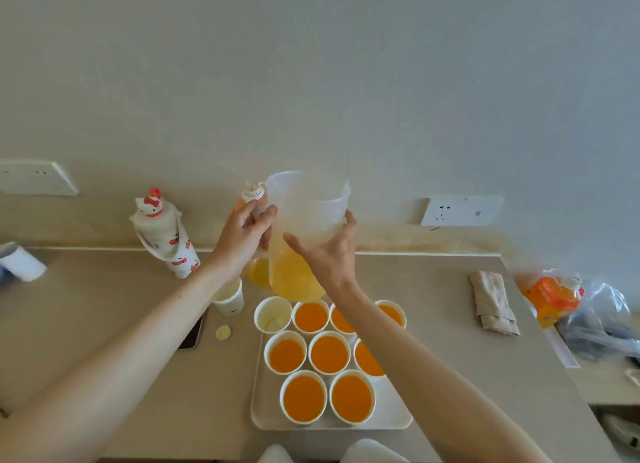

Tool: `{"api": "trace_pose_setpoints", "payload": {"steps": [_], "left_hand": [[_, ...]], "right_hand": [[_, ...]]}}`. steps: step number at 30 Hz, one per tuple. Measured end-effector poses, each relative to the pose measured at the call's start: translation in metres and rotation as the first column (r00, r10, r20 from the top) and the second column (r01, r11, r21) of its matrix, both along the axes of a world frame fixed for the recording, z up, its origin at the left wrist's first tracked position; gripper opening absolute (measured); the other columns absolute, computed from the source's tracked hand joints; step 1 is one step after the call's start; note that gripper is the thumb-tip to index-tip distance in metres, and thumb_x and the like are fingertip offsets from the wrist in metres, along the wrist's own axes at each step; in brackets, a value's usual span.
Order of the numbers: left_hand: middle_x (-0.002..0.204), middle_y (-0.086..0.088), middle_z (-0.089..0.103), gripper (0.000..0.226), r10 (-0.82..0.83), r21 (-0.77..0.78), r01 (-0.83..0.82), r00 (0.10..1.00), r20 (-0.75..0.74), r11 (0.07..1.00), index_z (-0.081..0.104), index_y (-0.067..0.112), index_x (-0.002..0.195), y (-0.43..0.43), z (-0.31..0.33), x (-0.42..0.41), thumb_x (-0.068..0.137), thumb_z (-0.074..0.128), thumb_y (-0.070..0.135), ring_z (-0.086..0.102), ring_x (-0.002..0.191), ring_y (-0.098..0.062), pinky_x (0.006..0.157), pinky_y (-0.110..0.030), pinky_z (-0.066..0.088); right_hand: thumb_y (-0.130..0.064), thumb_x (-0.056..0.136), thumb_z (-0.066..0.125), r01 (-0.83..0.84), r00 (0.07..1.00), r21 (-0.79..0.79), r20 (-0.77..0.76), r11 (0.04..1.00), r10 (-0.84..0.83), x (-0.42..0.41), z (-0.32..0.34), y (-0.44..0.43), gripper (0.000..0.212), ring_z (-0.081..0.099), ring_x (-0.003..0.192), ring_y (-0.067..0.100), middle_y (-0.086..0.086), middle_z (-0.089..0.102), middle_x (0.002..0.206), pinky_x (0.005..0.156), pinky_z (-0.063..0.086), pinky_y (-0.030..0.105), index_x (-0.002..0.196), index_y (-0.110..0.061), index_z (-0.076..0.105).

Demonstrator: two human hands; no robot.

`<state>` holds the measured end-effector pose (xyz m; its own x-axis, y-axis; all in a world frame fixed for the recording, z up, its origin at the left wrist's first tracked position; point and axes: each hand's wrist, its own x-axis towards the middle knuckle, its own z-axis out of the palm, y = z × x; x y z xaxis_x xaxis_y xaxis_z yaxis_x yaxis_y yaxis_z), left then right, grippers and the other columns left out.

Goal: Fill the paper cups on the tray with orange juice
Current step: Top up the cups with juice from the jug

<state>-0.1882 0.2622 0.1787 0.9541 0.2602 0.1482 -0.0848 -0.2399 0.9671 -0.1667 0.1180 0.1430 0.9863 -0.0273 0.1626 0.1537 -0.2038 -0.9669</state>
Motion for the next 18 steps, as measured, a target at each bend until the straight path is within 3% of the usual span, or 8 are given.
{"api": "trace_pose_setpoints", "payload": {"steps": [5, 10, 14, 18], "left_hand": [[0.046, -0.001, 0.034, 0.046, 0.165, -0.118, -0.159, 0.985, 0.040, 0.980, 0.035, 0.013, 0.058, 0.030, 0.007, -0.031, 0.096, 0.056, 0.029, 0.032, 0.047, -0.014, 0.051, -0.022, 0.033], [0.043, 0.007, 0.030, 0.052, 0.144, -0.106, -0.144, 0.990, -0.003, 0.984, 0.036, 0.024, 0.047, 0.066, 0.009, -0.058, 0.092, 0.061, 0.028, 0.025, 0.043, -0.011, 0.045, -0.023, 0.023], [0.043, 0.007, 0.027, 0.055, 0.119, -0.106, -0.124, 0.992, -0.051, 0.987, 0.034, 0.024, 0.045, 0.093, 0.002, -0.075, 0.091, 0.063, 0.024, 0.021, 0.042, -0.011, 0.045, -0.027, 0.017], [0.045, 0.007, 0.026, 0.051, 0.087, -0.086, -0.094, 0.993, -0.084, 0.992, 0.032, 0.024, 0.048, 0.113, -0.009, -0.086, 0.082, 0.069, 0.032, 0.019, 0.044, -0.012, 0.043, -0.026, 0.015]], "right_hand": [[-0.059, 0.052, 0.085, 0.013, 1.000, 0.117, -0.013, 0.993, -0.012, -0.042, -0.001, 0.043, 0.118, 0.047, 0.127, 0.021, 0.001, 0.042, 0.137, 0.102, 0.047, 0.043, 0.145, -0.018, 0.024], [-0.070, 0.056, 0.077, -0.024, 0.991, 0.305, -0.117, 0.952, 0.062, -0.088, -0.024, 0.080, 0.106, 0.045, 0.130, 0.014, -0.006, 0.040, 0.140, 0.104, 0.047, 0.043, 0.142, -0.039, 0.022], [-0.061, 0.058, 0.080, -0.036, 0.984, 0.352, -0.153, 0.935, 0.095, -0.115, -0.032, 0.105, 0.114, 0.045, 0.131, 0.010, -0.009, 0.041, 0.141, 0.107, 0.045, 0.036, 0.148, -0.029, 0.018], [-0.063, 0.056, 0.083, 0.021, 0.973, 0.395, -0.219, 0.918, 0.072, -0.132, -0.044, 0.130, 0.117, 0.046, 0.131, 0.009, -0.007, 0.045, 0.142, 0.108, 0.043, 0.041, 0.149, -0.028, 0.020]]}}
